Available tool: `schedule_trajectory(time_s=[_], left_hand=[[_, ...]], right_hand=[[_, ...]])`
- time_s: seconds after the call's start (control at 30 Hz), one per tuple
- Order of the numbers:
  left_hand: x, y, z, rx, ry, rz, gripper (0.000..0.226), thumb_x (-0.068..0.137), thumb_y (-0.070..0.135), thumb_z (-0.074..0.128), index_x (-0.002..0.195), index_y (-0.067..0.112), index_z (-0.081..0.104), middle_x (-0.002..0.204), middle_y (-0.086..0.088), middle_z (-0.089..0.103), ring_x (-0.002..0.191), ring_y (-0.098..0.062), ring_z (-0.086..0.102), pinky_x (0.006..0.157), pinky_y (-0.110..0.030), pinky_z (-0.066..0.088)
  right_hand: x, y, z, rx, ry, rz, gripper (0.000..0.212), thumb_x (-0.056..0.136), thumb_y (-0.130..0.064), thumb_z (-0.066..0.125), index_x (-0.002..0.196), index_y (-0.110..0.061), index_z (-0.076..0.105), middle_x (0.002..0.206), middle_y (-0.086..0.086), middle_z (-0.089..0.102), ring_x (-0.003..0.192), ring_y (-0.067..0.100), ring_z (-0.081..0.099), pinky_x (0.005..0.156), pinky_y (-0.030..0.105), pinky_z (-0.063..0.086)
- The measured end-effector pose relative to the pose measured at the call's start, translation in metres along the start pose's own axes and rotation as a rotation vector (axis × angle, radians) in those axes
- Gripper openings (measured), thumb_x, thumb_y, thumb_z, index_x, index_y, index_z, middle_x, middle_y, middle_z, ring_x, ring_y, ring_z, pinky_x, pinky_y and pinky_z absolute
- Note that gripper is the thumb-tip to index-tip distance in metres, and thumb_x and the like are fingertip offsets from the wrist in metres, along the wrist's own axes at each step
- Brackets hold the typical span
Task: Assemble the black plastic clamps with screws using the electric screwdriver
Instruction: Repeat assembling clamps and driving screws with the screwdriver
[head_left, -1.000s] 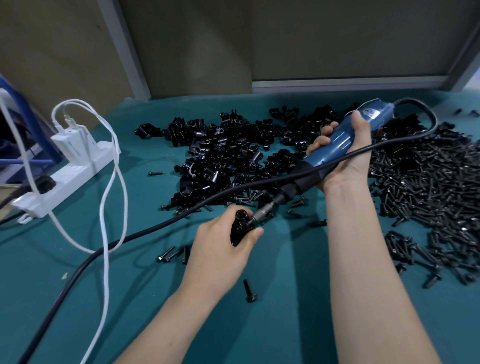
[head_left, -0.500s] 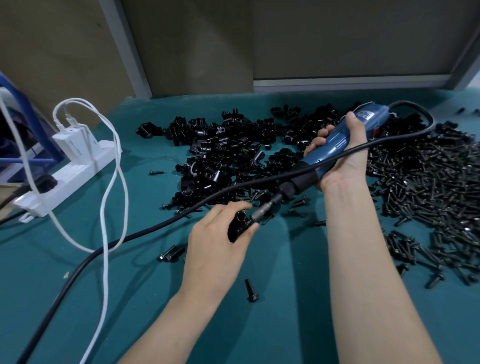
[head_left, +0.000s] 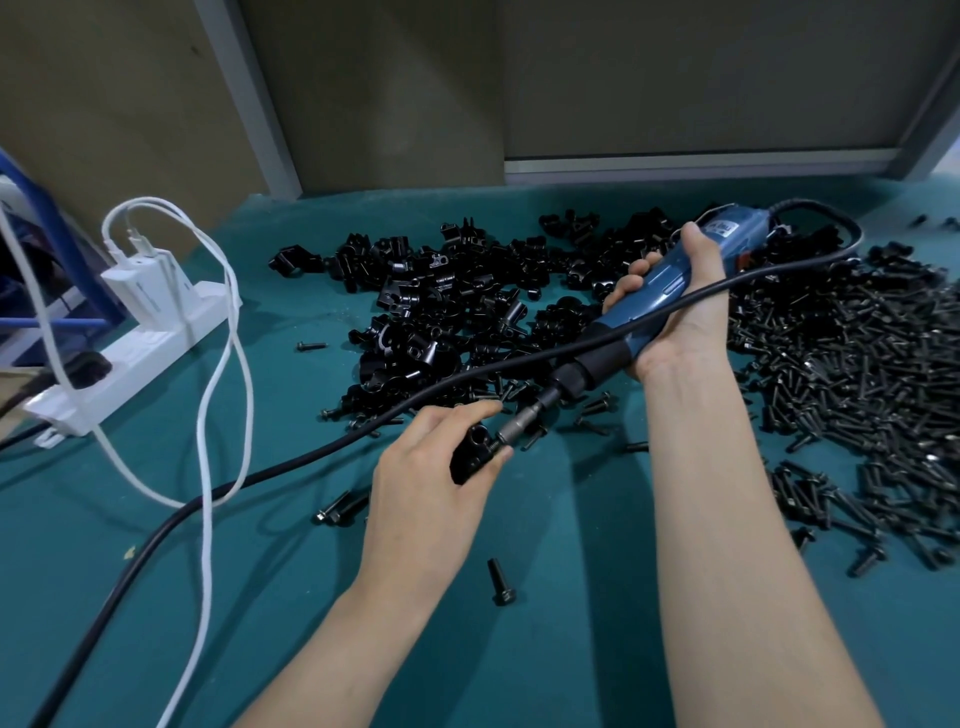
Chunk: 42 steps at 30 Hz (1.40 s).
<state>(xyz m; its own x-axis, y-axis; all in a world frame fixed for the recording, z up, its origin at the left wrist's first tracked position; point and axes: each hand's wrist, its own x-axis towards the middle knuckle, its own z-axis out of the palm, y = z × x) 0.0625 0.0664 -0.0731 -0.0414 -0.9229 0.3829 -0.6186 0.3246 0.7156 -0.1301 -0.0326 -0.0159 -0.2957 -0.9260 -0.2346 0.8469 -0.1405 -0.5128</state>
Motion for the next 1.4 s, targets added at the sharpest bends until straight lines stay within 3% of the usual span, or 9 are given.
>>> schedule_trajectory(time_s=[0.43,0.73,0.87,0.93,1.0,1.1,1.2,1.3,1.4], left_hand=[[0.003,-0.003,0.000,-0.068,-0.059,-0.008,0.030,0.082,0.023,0.076,0.110,0.029,0.068,0.100,0.020,0.062,0.091,-0.002,0.057,0.078,-0.007,0.041],[0.002,-0.001,0.000,-0.085,-0.114,-0.074,0.022,0.081,0.029,0.076,0.098,0.040,0.067,0.096,0.030,0.063,0.097,0.019,0.052,0.079,0.004,0.032],[0.001,-0.002,0.001,-0.122,-0.137,-0.106,0.022,0.081,0.036,0.072,0.099,0.044,0.064,0.074,0.023,0.062,0.070,0.008,0.056,0.063,-0.004,0.038],[0.001,-0.003,-0.001,-0.187,-0.164,-0.121,0.021,0.083,0.040,0.067,0.099,0.049,0.057,0.057,0.011,0.054,0.048,-0.001,0.045,0.049,-0.010,0.034],[0.002,-0.004,-0.003,-0.261,-0.178,-0.125,0.011,0.087,0.039,0.062,0.094,0.041,0.053,0.049,0.004,0.045,0.041,-0.007,0.038,0.043,-0.017,0.031],[0.002,-0.001,-0.006,-0.288,-0.183,-0.094,0.011,0.090,0.037,0.056,0.084,0.028,0.053,0.051,0.004,0.049,0.046,-0.020,0.046,0.044,-0.024,0.035],[0.001,0.001,-0.005,-0.314,-0.165,-0.090,0.015,0.091,0.038,0.054,0.082,0.026,0.056,0.070,-0.004,0.065,0.054,-0.026,0.056,0.049,-0.035,0.043],[0.001,-0.001,-0.004,-0.331,-0.187,-0.061,0.011,0.094,0.033,0.057,0.083,0.032,0.059,0.070,0.000,0.064,0.049,-0.019,0.050,0.047,-0.033,0.040],[0.001,-0.001,-0.002,-0.342,-0.232,-0.033,0.011,0.096,0.031,0.057,0.088,0.036,0.063,0.067,0.001,0.060,0.047,-0.006,0.041,0.046,-0.026,0.037]], right_hand=[[0.000,-0.002,-0.001,0.013,-0.122,-0.006,0.031,0.089,-0.038,0.062,0.074,-0.014,0.049,0.073,0.001,0.061,0.045,0.010,0.050,0.046,0.019,0.045],[0.003,-0.010,-0.012,0.069,-0.074,-0.007,0.032,0.087,-0.040,0.063,0.072,-0.015,0.050,0.070,0.000,0.062,0.045,0.010,0.050,0.048,0.017,0.043],[0.003,-0.010,-0.011,0.060,-0.093,-0.002,0.032,0.087,-0.041,0.062,0.074,-0.014,0.050,0.071,0.000,0.062,0.045,0.009,0.050,0.051,0.017,0.042],[0.002,-0.010,-0.011,0.048,-0.089,0.000,0.032,0.087,-0.040,0.063,0.074,-0.014,0.050,0.071,0.000,0.062,0.045,0.010,0.050,0.050,0.017,0.043],[0.002,-0.011,-0.011,0.026,-0.053,0.001,0.032,0.087,-0.040,0.064,0.075,-0.014,0.049,0.070,0.001,0.062,0.045,0.010,0.051,0.049,0.018,0.045],[0.002,-0.015,-0.017,-0.078,0.064,-0.007,0.035,0.085,-0.042,0.068,0.081,-0.013,0.049,0.070,0.002,0.062,0.047,0.012,0.054,0.051,0.020,0.048],[0.002,-0.016,-0.022,-0.286,0.161,0.036,0.037,0.082,-0.044,0.072,0.092,-0.012,0.054,0.078,0.003,0.060,0.054,0.015,0.060,0.052,0.023,0.052],[0.005,-0.011,-0.021,-0.543,0.243,0.060,0.044,0.084,-0.035,0.073,0.119,-0.014,0.054,0.100,0.008,0.063,0.072,0.021,0.065,0.053,0.029,0.054],[0.010,0.000,-0.017,-0.655,0.251,0.051,0.032,0.088,-0.026,0.068,0.114,-0.012,0.054,0.101,0.009,0.063,0.073,0.024,0.063,0.058,0.033,0.057]])
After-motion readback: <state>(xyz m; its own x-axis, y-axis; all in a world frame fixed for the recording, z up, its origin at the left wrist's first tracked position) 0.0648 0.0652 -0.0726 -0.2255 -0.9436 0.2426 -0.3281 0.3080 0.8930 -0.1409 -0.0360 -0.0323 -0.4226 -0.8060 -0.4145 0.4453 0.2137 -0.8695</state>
